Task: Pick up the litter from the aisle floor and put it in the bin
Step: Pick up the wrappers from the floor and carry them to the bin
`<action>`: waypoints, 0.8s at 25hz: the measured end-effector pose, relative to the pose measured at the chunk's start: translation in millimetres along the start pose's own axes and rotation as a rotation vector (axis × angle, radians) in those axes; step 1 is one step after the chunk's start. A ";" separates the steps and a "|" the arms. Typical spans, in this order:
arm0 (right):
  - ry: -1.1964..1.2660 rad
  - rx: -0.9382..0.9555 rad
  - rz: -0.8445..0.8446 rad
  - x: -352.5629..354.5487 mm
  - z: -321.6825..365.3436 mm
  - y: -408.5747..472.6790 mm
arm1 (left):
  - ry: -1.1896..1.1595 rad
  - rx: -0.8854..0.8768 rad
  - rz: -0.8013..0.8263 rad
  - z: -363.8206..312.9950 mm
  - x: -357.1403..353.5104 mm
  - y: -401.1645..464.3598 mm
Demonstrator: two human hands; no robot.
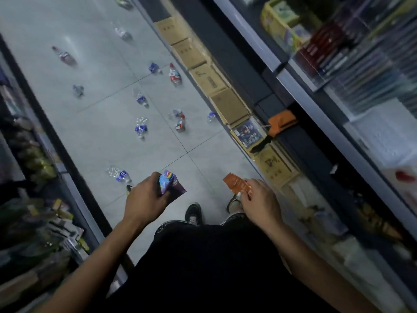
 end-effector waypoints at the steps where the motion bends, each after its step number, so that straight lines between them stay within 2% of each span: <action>1: 0.021 -0.048 -0.024 -2.8 -6.1 -18.5 | 0.057 -0.055 0.025 0.6 4.0 1.5; 5: 0.128 -0.283 -0.158 -10.8 -48.0 -102.1 | 0.164 -0.298 0.126 -21.7 3.1 0.8; 10: 0.272 -0.605 -0.358 -34.9 -105.0 -219.5 | 0.270 -0.654 0.231 -108.3 -39.4 -30.2; 14: 0.413 -0.800 -0.536 -70.8 -137.8 -331.0 | 0.357 -0.920 0.335 -180.0 -93.8 -94.1; 20: 0.654 -1.264 -0.879 -149.8 -137.5 -512.4 | 0.534 -1.373 0.540 -254.2 -181.4 -246.9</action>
Point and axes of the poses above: each hand's wrist, its own y-axis towards the middle knuckle, its own x-axis out of the back of the hand, z = x × y, the point moved 5 cm from there along y, towards the middle knuckle, and after that the axes turned 2 degrees about z, right-handed, at the moved point
